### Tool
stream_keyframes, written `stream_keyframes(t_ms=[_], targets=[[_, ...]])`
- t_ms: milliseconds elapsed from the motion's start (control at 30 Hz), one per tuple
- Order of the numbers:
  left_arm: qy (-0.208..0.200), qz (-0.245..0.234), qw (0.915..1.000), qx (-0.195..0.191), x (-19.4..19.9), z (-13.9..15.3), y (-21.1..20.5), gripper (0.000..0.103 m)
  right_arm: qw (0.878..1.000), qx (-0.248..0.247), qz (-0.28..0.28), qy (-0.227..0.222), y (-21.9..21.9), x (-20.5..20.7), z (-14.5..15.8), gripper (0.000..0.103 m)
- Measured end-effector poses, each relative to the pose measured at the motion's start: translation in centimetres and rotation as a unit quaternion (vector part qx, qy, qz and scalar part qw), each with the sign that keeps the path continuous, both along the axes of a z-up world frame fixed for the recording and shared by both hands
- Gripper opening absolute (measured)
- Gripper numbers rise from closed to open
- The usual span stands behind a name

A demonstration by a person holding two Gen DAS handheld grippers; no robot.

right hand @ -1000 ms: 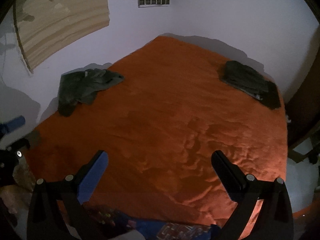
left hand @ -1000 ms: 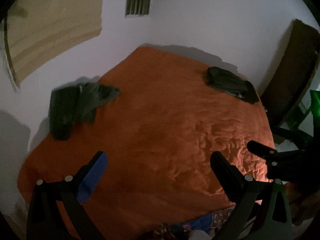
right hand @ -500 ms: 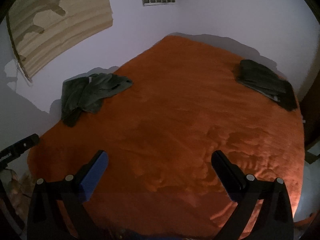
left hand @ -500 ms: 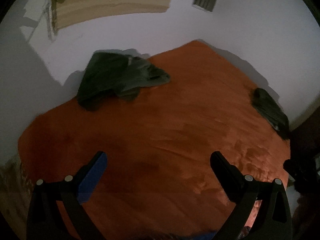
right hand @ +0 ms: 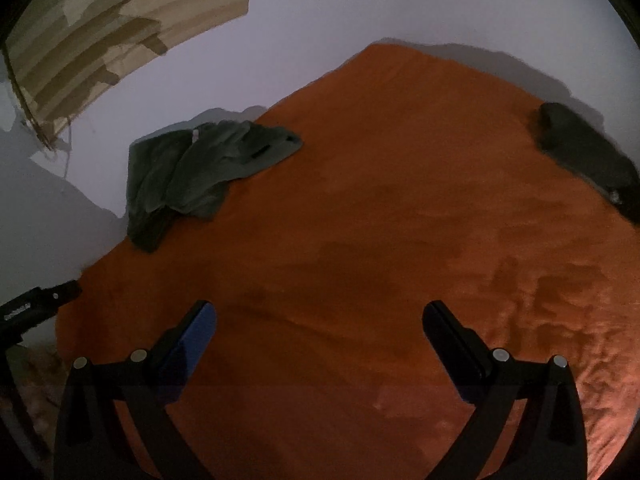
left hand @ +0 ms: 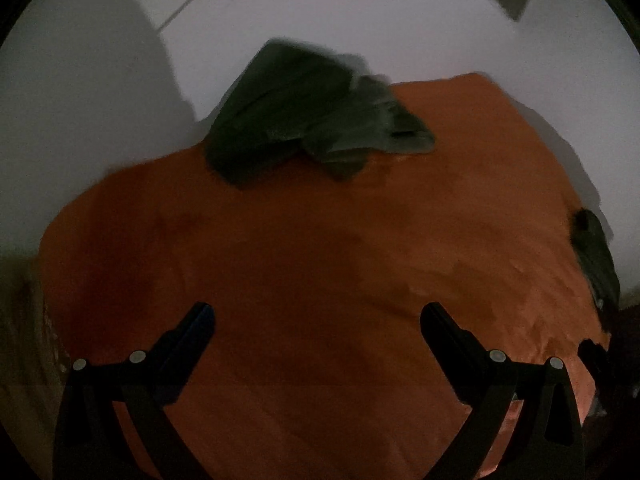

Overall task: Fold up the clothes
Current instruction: 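Move both grippers toward the crumpled grey-green towel on the bed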

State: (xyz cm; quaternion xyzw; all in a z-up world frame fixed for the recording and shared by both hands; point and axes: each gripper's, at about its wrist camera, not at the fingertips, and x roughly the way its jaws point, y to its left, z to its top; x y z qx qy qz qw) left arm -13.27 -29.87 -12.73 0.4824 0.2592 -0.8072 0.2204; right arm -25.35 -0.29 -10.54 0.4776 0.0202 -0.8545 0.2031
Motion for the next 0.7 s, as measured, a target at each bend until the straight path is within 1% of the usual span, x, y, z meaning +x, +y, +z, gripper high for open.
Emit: stream_keyframes(t_ms=[167, 200, 300, 400, 533, 700], targets=[[-0.022, 0.047, 0.9983, 0.027, -1.0, -3.3, -3.9, 0.102, 0.999, -0.030, 0.007, -0.023, -3.1, -2.7, -3.6, 0.103], [-0.022, 0.053, 0.9979, 0.031, -0.8, -3.4, -4.3, 0.102, 0.999, -0.035, 0.007, -0.026, -3.8, -3.3, -4.2, 0.103], [-0.030, 0.063, 0.9966, 0.043, -2.0, -4.4, -6.0, 0.102, 0.998, -0.050, 0.011, -0.030, -6.0, -5.0, -5.8, 0.103], [-0.038, 0.068, 0.9957, 0.051, -2.8, -5.0, -6.8, 0.102, 0.998, -0.059, 0.020, -0.030, -8.5, -6.4, -6.8, 0.103], [-0.042, 0.071, 0.9947, 0.062, -4.1, -5.9, -7.6, 0.102, 0.997, -0.063, 0.047, -0.023, -13.2, -8.0, -8.1, 0.103], [-0.031, 0.091, 0.9934, 0.064, -6.3, -7.9, -9.8, 0.102, 0.994, -0.065, 0.081, -0.026, -18.9, -9.8, -9.0, 0.103]])
